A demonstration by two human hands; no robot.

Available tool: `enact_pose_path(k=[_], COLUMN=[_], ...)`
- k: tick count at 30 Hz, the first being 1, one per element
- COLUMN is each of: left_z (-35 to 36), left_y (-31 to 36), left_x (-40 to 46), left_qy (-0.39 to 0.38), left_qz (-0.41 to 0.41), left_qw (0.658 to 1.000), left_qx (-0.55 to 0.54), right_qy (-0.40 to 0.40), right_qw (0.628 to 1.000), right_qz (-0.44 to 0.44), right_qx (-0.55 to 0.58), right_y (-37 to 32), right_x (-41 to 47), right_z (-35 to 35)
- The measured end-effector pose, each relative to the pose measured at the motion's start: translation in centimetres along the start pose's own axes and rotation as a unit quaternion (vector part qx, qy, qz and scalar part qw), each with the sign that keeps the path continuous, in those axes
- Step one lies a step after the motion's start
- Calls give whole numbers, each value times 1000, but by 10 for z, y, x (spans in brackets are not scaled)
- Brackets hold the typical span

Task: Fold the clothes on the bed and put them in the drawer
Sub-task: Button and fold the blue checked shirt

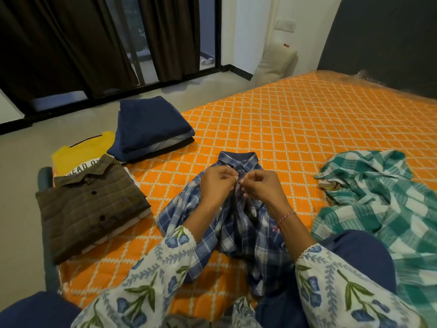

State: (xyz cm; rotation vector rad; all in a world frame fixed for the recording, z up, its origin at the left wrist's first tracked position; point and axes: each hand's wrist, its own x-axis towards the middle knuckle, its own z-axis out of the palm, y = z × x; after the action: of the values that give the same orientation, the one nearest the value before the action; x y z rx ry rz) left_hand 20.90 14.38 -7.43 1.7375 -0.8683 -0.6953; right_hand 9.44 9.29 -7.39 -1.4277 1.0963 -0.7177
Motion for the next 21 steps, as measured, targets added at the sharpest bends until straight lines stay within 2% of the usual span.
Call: enact_pose_path(k=[2, 4, 7, 9, 12, 16, 18, 21], left_z=[1, 3, 4, 5, 5, 4, 2, 0], left_y=[-2, -3, -5, -7, -12, -11, -12, -21], left_x=[-2, -2, -1, 1, 2, 3, 4, 5], left_qy=[-23, -24, -8, -8, -34, -68, -84, -84], left_qz=[-25, -17, -28, -36, -54, -119, -120, -38], left_qw=[997, 997, 996, 994, 991, 968, 959, 986], left_qx=[-75, -67, -86, -104, -120, -211, -244, -137], right_qy=[37, 61, 78, 67, 25, -27, -55, -56], right_qw=[990, 966, 953, 973, 999, 979, 964, 960], right_qz=[-64, -110, -139, -111, -12, 142, 183, 193], right_qx=[-124, -225, -259, -193, -17, 141, 184, 195], right_y=[3, 4, 7, 10, 8, 4, 8, 10], right_x=[5, 8, 8, 9, 9, 13, 17, 20], right_z=[3, 7, 12, 12, 7, 3, 2, 3])
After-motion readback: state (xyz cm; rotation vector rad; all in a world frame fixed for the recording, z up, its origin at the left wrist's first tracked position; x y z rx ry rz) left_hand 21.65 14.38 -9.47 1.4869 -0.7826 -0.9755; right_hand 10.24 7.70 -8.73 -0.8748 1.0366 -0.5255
